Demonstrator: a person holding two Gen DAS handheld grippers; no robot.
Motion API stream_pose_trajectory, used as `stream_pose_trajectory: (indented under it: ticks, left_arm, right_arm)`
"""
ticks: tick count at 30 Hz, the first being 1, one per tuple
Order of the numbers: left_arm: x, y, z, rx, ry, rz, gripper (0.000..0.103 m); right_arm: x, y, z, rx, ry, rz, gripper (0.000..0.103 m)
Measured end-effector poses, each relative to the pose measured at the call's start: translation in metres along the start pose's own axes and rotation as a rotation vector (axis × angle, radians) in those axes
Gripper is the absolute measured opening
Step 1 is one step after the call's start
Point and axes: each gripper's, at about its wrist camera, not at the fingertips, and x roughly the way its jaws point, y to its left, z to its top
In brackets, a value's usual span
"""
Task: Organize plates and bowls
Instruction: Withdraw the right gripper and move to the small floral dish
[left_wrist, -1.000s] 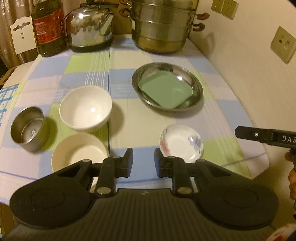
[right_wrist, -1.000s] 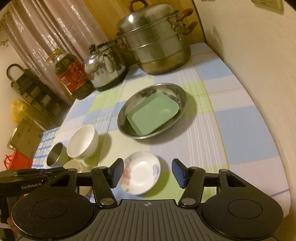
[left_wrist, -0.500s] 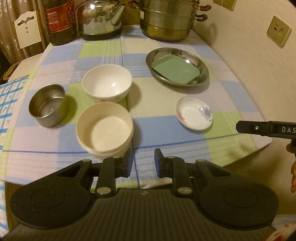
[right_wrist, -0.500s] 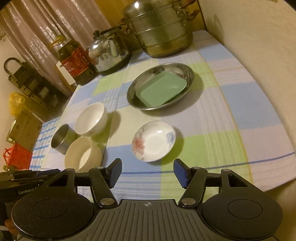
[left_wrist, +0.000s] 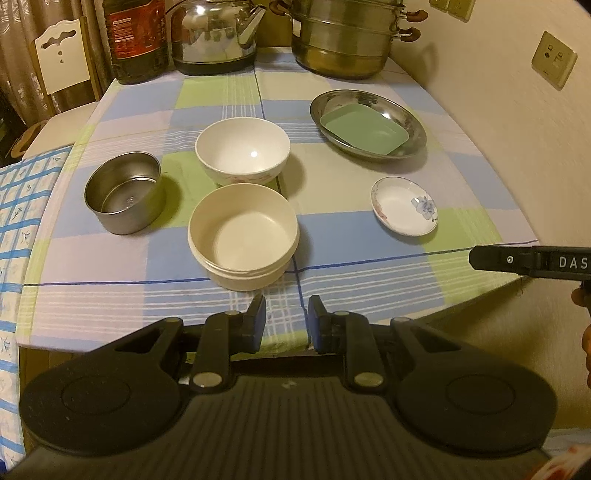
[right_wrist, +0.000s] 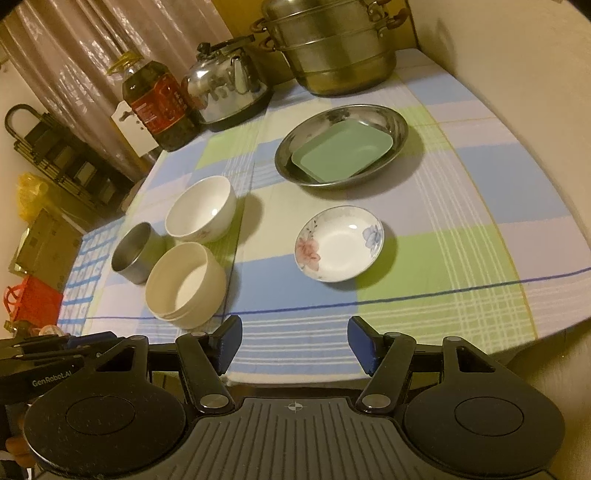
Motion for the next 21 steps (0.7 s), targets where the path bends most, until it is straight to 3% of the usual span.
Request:
stream_pose_trajectory:
  ticks: [11,21]
  left_arm:
    - [0.0,0.008,-0.002,0.022,-0.015,-0.018,0.022]
    - [0.018,-0.002,0.013,0.032,-0.004,-0.045,0.022]
  right_arm:
    - [0.005,0.01,-0.003,0.013,-0.017,-0.048,0.063]
    - [0.013,-0.011,0.01,0.056,-0.006,-0.082,0.063]
